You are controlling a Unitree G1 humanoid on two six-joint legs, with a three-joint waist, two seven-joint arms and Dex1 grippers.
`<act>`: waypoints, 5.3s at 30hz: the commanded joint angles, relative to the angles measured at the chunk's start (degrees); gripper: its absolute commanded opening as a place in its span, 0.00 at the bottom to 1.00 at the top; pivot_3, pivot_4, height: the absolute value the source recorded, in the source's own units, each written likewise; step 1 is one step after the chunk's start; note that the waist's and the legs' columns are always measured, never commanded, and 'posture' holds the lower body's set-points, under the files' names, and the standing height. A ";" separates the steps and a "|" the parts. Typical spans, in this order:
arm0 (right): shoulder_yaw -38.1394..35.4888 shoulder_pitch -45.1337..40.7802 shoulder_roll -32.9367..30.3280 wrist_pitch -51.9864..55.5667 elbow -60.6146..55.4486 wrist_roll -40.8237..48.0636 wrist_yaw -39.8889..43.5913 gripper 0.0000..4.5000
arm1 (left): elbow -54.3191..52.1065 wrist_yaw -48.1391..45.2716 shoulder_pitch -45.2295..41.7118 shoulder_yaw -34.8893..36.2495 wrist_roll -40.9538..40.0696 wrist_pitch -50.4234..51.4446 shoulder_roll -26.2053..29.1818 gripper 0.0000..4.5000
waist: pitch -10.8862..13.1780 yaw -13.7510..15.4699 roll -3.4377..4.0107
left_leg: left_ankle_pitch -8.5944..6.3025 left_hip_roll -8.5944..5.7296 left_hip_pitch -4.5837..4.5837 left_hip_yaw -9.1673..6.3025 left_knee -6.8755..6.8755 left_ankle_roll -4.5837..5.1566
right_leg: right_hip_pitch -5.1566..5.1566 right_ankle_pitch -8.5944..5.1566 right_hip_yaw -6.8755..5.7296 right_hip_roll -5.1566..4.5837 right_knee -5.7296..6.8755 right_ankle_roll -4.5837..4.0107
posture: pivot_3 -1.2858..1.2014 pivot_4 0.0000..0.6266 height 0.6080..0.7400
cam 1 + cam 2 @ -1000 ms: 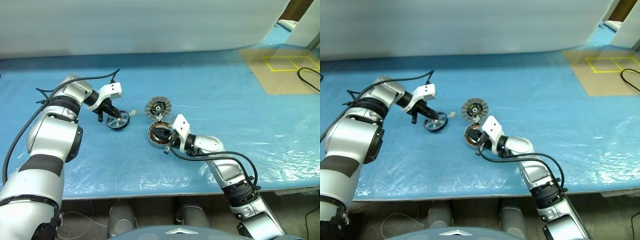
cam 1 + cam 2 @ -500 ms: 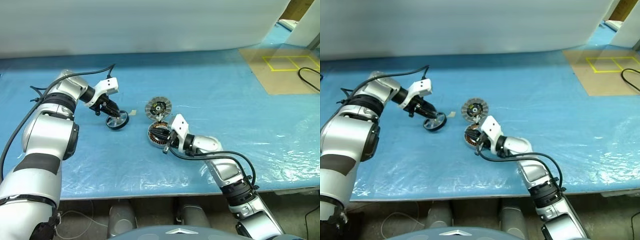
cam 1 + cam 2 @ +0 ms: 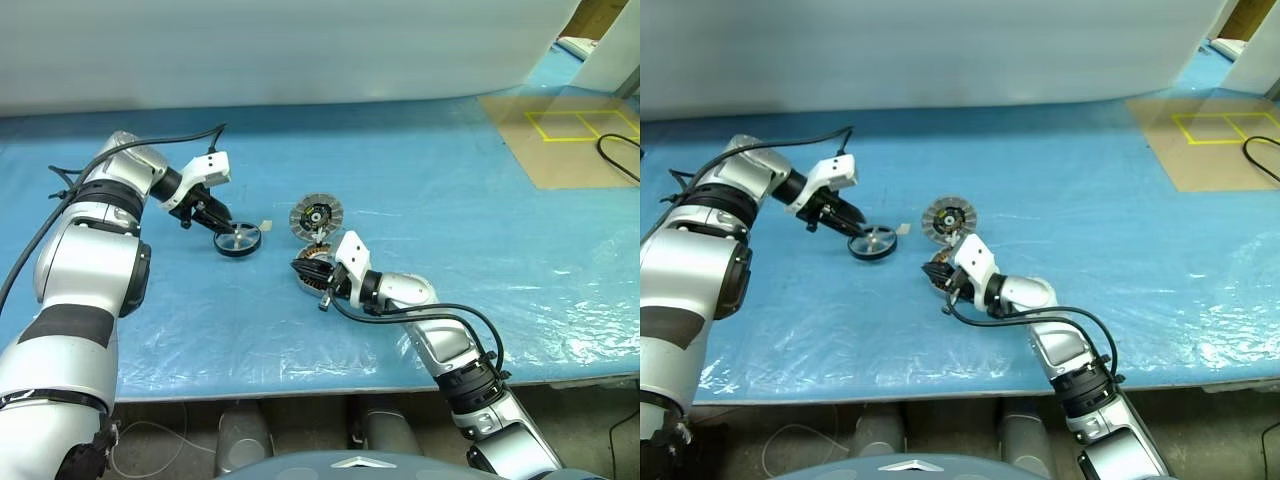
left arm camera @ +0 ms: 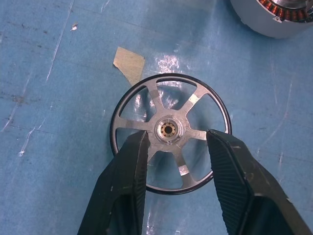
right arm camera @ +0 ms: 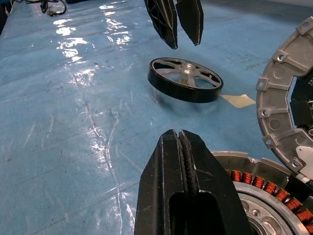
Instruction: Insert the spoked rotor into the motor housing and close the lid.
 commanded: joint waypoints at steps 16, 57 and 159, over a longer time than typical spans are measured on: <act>0.25 0.70 1.34 -2.34 0.32 -0.31 -1.97 0.00 | -0.63 6.33 0.99 1.19 -0.45 3.31 -2.24 0.44 | 0.00 0.02 0.00 | 0.00 0.00 0.00 0.00 0.00 0.00 | 0.03 0.00 -0.01 0.00 -0.01 0.01 | 0.52 0.24 1.00; 0.59 0.40 1.21 -3.52 2.36 -0.86 -2.81 0.00 | -0.48 4.44 0.69 0.96 -0.01 6.73 -2.44 0.44 | 0.00 0.04 0.00 | 0.00 0.00 0.10 0.00 0.00 0.00 | 0.17 0.01 0.00 -0.01 -0.08 0.02 | 0.52 0.24 1.00; -8.89 -1.41 -10.19 -7.91 6.07 5.75 9.99 0.65 | -42.88 -3.08 9.27 -25.63 -47.89 17.44 12.38 0.30 | 0.23 1.18 0.03 | -0.01 0.01 0.08 0.05 -0.03 -0.02 | 0.11 0.02 0.00 0.03 -0.04 0.02 | 0.52 0.24 1.00</act>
